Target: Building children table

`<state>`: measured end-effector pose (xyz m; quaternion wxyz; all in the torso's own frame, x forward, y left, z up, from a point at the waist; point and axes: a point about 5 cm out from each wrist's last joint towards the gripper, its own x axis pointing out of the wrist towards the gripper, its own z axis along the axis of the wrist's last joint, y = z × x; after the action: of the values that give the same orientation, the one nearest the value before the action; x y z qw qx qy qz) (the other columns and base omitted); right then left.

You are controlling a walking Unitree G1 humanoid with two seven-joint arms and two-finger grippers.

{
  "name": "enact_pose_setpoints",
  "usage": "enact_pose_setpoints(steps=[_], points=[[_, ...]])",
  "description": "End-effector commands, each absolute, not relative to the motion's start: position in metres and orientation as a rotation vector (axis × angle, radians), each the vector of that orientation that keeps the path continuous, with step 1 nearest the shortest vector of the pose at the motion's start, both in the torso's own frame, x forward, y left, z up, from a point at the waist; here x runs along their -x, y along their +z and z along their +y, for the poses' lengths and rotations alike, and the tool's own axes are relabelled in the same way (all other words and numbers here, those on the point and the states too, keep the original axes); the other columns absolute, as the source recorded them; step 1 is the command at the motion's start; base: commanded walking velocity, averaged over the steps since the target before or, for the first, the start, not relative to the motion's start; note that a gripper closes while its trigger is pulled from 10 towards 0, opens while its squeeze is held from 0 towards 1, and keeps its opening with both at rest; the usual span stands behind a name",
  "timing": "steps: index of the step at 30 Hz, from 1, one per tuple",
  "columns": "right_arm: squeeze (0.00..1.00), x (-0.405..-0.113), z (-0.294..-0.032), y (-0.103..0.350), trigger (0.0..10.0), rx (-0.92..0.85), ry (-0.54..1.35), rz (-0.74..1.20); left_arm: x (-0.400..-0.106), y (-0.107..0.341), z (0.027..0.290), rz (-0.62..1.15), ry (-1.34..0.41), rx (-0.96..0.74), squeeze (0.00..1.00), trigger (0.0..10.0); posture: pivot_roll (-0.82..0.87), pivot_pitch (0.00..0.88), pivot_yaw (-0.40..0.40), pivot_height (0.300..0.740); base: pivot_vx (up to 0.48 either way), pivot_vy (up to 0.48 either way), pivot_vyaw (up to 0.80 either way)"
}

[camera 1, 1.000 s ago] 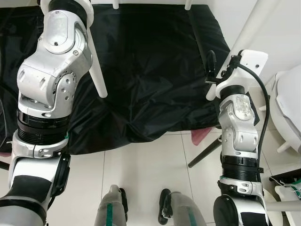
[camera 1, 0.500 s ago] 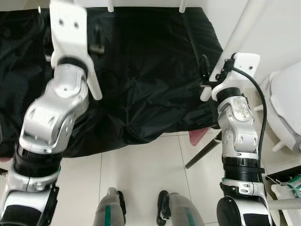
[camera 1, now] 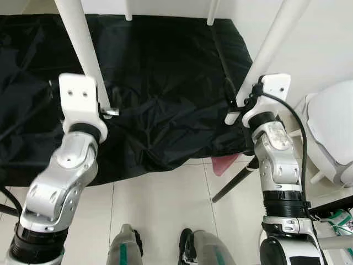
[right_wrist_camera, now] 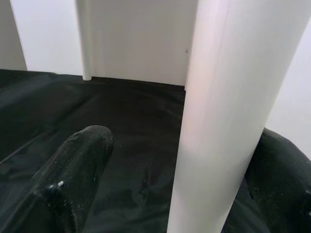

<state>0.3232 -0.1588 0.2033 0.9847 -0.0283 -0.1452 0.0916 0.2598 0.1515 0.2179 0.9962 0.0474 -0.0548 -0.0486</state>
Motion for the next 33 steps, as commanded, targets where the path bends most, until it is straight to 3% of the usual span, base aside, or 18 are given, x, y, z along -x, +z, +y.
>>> enact_pose_setpoints(steps=[1, 6, 10, 20, 25, 33], points=[[0.00, -0.320, -0.156, 0.183, 10.0, 0.072, 0.223, -0.230, -0.251, 0.206, 0.136, -0.085, -0.238, -0.085, 0.00, 10.0, 0.01, 0.077, -0.027, 0.740, 0.000, 0.000, 0.00], [0.00, -0.318, -0.161, 0.173, 10.0, 0.086, 0.207, -0.212, -0.246, 0.193, 0.128, -0.042, -0.311, -0.076, 0.00, 10.0, 0.01, 0.078, -0.022, 0.740, 0.000, 0.000, 0.00], [0.00, -0.308, -0.178, 0.150, 10.0, 0.013, 0.064, -0.175, -0.235, 0.159, 0.119, 0.026, -0.439, -0.025, 0.00, 10.0, -0.02, 0.077, -0.008, 0.740, 0.000, 0.000, 0.00], [0.00, -0.291, -0.182, 0.125, 10.0, 0.015, 0.034, -0.160, -0.232, 0.119, 0.129, 0.095, -0.405, -0.019, 0.00, 10.0, -0.03, 0.062, -0.001, 0.740, 0.000, 0.000, 0.00], [0.00, -0.262, -0.180, 0.071, 10.0, 0.132, 0.175, -0.055, -0.227, 0.071, 0.137, 0.117, -0.365, -0.147, 0.00, 10.0, -0.03, 0.030, 0.005, 0.740, 0.000, 0.000, 0.00], [0.00, -0.235, -0.185, 0.041, 10.0, 0.164, 0.246, 0.019, -0.216, 0.043, 0.149, 0.135, -0.363, -0.245, 0.00, 10.0, -0.04, 0.023, 0.019, 0.740, 0.000, 0.000, 0.00]])
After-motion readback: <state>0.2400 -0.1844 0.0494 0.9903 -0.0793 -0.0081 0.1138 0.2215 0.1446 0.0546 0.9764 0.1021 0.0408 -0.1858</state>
